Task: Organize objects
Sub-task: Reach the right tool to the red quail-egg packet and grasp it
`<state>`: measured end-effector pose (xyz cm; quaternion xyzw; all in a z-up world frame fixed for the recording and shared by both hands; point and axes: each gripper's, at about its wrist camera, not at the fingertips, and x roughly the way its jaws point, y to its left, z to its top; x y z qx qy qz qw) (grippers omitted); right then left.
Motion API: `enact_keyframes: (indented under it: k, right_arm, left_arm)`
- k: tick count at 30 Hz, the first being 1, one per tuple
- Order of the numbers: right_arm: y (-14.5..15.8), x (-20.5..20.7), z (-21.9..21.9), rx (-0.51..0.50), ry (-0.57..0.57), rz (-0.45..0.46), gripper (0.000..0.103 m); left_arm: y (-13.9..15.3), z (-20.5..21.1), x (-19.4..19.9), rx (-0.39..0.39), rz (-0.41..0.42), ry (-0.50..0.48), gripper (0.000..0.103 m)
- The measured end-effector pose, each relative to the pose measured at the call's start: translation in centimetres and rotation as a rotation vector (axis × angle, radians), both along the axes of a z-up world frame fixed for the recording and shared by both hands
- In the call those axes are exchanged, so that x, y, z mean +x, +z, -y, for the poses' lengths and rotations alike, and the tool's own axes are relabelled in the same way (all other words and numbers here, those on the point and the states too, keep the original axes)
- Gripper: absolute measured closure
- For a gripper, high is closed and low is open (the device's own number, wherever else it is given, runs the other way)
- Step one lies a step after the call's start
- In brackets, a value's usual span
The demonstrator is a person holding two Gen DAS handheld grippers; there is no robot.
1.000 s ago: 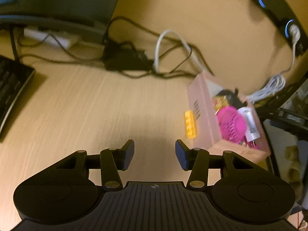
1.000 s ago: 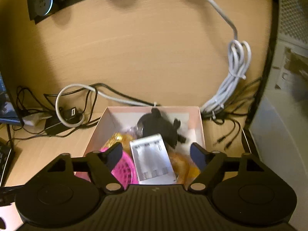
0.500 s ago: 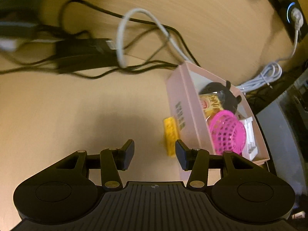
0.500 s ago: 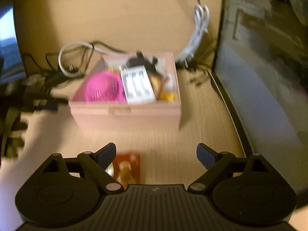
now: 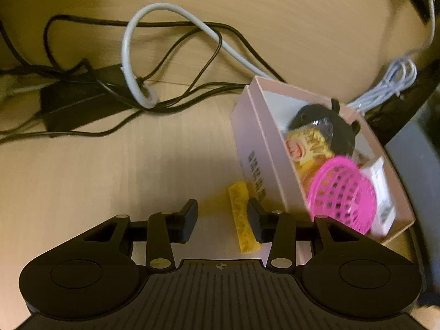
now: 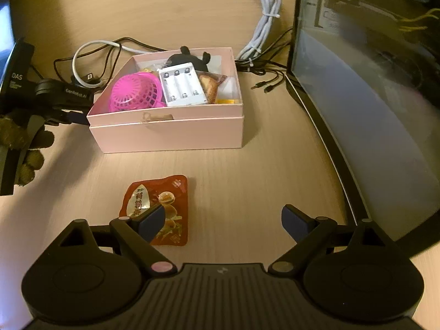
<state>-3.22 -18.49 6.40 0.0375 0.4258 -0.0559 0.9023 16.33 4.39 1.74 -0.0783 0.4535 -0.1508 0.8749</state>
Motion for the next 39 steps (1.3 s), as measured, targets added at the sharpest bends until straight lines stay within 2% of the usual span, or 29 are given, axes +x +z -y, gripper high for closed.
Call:
enact_keyframes:
  k: [5, 11, 16, 19, 22, 26, 30, 32, 36, 39]
  right_arm:
    - [0.1, 0.7, -0.8, -0.006, 0.048, 0.013, 0.007]
    - [0.0, 1.4, -1.9, -0.004, 0.116, 0.022, 0.006]
    - [-0.9, 2.8, -2.6, 0.025, 0.148, 0.004, 0.005]
    - [-1.6, 3.7, -3.6, 0.035, 0.188, -0.005, 0.0]
    - [-2.4, 4.7, -4.7, 0.023, 0.219, -0.015, 0.0]
    - [-2.6, 4.8, -5.2, 0.021, 0.206, -0.018, 0.0]
    - [-1.6, 3.5, -5.1, 0.017, 0.186, 0.001, 0.0]
    - [-1.2, 2.7, -4.9, 0.006, 0.167, 0.006, 0.0]
    - [-1.0, 1.3, -3.9, 0.01, 0.12, -0.014, 0.0]
    - [-1.2, 0.7, -3.0, 0.007, 0.088, -0.032, 0.0]
  left_arm:
    - [0.3, -0.4, -2.5, 0.058, 0.009, -0.012, 0.062]
    - [0.4, -1.0, -6.3, 0.07, 0.011, -0.032, 0.062]
    - [0.6, -0.8, -8.6, 0.07, 0.004, -0.074, 0.062]
    - [0.7, -1.4, -9.3, 0.055, -0.009, -0.054, 0.062]
    - [0.9, -2.7, -9.4, 0.018, -0.013, -0.003, 0.062]
    - [1.9, -4.9, -6.6, -0.063, -0.013, 0.105, 0.062]
    - [2.5, -3.3, -1.2, 0.027, 0.028, 0.088, 0.062]
    - [2.5, -2.1, 1.1, 0.046, 0.044, 0.07, 0.062]
    - [2.1, 0.1, 4.4, 0.075, 0.063, 0.037, 0.062]
    - [1.0, 1.4, 5.8, 0.101, 0.048, 0.017, 0.062]
